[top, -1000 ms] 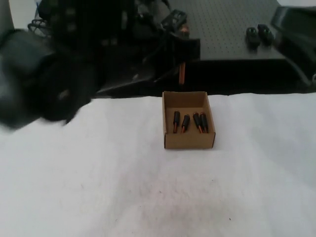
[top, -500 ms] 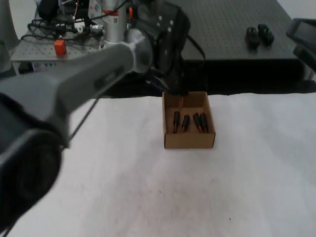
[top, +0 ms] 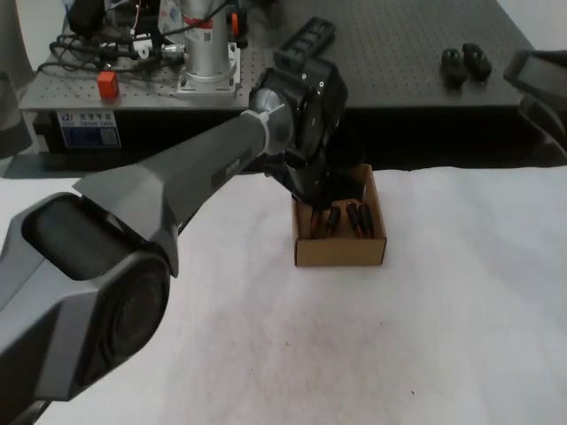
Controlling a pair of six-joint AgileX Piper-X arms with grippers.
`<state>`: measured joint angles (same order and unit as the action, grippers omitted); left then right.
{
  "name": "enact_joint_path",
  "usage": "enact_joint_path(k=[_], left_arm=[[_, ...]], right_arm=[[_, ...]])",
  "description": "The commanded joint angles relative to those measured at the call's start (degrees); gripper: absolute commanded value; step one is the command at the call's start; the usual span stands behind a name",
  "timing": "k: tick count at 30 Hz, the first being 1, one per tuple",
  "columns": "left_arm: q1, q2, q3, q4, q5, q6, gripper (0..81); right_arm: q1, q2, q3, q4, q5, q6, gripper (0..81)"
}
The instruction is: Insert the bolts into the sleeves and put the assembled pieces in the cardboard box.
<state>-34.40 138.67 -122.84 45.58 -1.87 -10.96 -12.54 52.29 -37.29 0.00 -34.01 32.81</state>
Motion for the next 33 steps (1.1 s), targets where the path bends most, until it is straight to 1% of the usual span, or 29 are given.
enact_joint_path(k=[1,3,5,6,8,9,11,12,15,18,22,27,29,33], left_arm=[[0.63,-0.98,-1.08,-0.16,-0.99,1.16,24.8],[0.73,-1.2,-1.08,-0.16,-0.88,1.16,30.9],[0.73,-1.88,-1.08,0.43,-0.89,1.02,30.7],[0.87,-2.68,-1.08,0.9,-0.89,0.92,28.8],[1.06,-5.03,-1.08,2.91,-0.89,0.63,22.3],[1.26,-6.24,-1.08,4.07,-0.89,0.65,17.2],[1.7,-9.45,-0.97,6.61,-2.78,0.89,3.9],[1.93,-10.68,-0.97,7.44,-3.57,1.34,1.1],[2.68,-15.5,0.3,8.56,-4.01,2.54,0.0],[2.73,-21.31,4.85,8.15,-4.01,4.41,0.0],[2.73,-31.0,16.54,4.55,-4.01,5.88,0.0],[2.73,-46.51,36.47,-5.61,-4.01,4.52,0.0],[2.73,-53.34,44.29,-9.49,-4.19,5.43,0.0],[2.73,-65.98,55.57,-11.87,-5.44,4.09,0.0]], right_arm=[[-0.32,0.08,-0.42,-0.84,0.02,-0.28,43.8],[-0.32,0.13,-0.42,-0.84,0.02,-0.28,43.8],[-0.32,0.13,-0.42,-0.84,0.02,-0.28,43.8],[-0.32,0.1,-0.42,-0.84,0.36,-0.28,43.8],[-0.32,0.1,-0.42,-1.01,1.13,-0.28,43.8],[-0.32,0.1,-0.42,-1.16,1.11,-0.28,43.8],[-0.21,0.1,-0.42,-1.21,0.98,-0.28,43.8],[-0.03,0.1,-0.42,-1.21,0.43,-0.28,43.8],[0.04,0.1,-0.42,-1.21,-1.09,-0.28,43.8],[0.19,0.1,-0.42,-1.21,-1.37,-0.28,43.5],[3.06,0.1,-0.42,-0.59,-1.53,-2.59,38.7],[9.73,0.1,-0.42,3.74,-1.51,-10.0,38.5],[12.12,0.1,-0.42,6.21,-0.84,-12.13,38.5],[15.79,-1.28,-0.42,12.83,0.14,-16.18,38.5]])
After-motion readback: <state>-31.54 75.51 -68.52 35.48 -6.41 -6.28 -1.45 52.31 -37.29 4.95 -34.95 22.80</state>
